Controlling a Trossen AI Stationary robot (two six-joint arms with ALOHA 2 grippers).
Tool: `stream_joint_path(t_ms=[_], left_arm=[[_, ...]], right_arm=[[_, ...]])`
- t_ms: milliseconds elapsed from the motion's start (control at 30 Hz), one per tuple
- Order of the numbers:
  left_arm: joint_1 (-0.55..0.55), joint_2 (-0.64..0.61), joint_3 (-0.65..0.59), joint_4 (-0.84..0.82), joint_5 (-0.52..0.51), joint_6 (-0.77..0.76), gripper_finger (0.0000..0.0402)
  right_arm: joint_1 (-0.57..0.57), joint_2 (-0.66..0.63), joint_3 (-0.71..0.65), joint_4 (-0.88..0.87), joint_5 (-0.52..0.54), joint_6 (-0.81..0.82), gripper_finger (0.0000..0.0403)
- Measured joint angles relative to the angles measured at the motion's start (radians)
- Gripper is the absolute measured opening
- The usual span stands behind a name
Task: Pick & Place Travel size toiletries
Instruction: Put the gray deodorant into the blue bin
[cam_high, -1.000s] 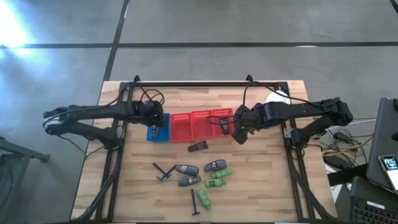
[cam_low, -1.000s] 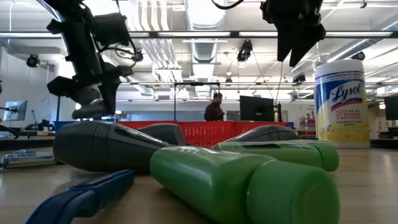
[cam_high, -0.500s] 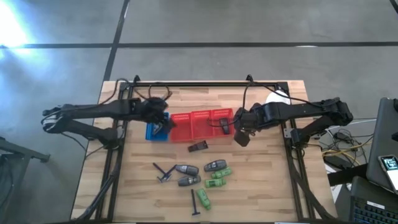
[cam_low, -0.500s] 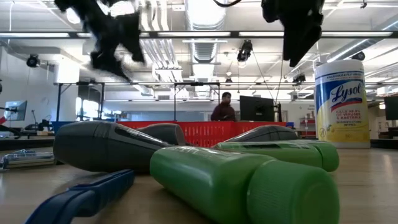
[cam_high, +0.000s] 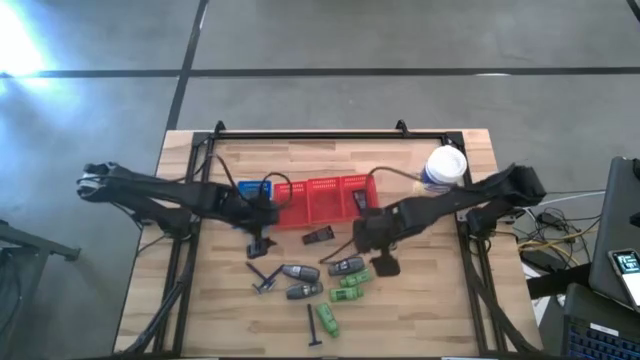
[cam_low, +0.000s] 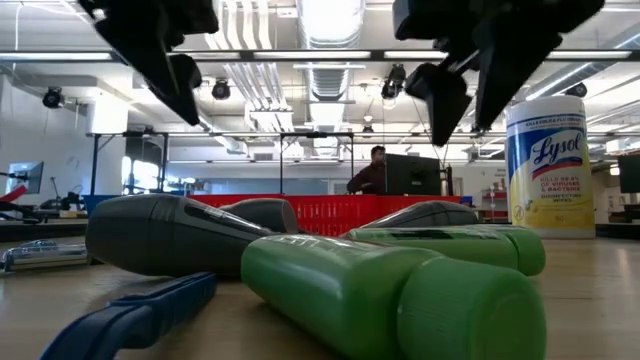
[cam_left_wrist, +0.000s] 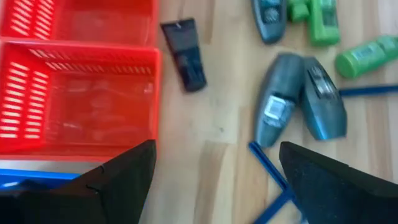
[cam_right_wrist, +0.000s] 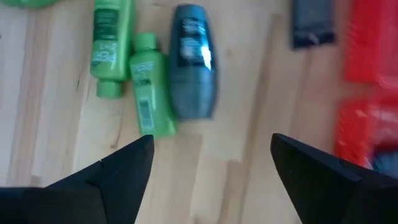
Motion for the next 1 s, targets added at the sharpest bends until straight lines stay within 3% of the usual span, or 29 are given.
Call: stream_joint_path(t_ms=[333,700,1000], left_arm=[[-0.087,-0.054,-0.006,-0.046,-0.010,-0.013,0.0344],[-0.123,-0.131,-0.007,-0.163,-0.050,-0.068,0.0344],[-0.125,-0.231,-0.013,-0.247,-0.144,-0.154,0.0344]], right_arm=[[0.038,0.220,0.069,0.070,0.029,0.050,0.0293],[0.035,0.381,0.128,0.106,0.031,0.062,0.0250],[0.014,0.347,0.146,0.073,0.019,0.102,0.0202]])
